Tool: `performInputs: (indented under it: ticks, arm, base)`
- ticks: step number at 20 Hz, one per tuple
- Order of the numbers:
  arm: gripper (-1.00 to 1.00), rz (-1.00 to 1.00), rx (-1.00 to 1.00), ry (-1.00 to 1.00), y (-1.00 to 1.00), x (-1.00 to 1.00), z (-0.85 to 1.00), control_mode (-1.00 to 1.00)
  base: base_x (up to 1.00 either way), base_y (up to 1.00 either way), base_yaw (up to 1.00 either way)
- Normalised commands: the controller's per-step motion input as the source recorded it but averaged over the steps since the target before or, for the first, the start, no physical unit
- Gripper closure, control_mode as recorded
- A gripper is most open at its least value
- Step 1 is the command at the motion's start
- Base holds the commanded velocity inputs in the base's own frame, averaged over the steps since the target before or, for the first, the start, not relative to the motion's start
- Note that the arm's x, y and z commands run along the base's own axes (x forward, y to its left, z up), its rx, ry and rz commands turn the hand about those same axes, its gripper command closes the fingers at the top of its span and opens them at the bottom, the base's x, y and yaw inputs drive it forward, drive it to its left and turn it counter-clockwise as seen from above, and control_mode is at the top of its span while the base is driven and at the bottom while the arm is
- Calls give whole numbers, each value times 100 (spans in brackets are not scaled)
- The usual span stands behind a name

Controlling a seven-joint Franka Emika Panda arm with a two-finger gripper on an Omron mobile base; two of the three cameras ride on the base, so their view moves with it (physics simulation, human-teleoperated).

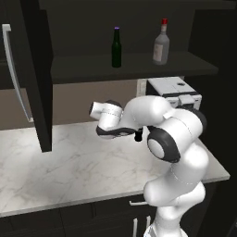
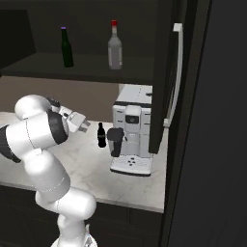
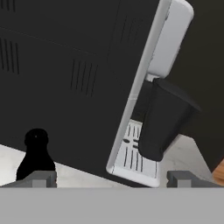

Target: Sort all alcoholic drinks to one cabinet, and non-alcoholic drinks to the other.

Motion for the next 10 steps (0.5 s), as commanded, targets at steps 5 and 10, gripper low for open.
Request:
performInputs:
  ticks: [5,10]
  arm:
    - [-100,0,0,-2,0,12,-12,-100]
    - [-100,0,0,-2,0,22,-10,-100]
  base:
    - [0,0,0]
    - [0,0,0]
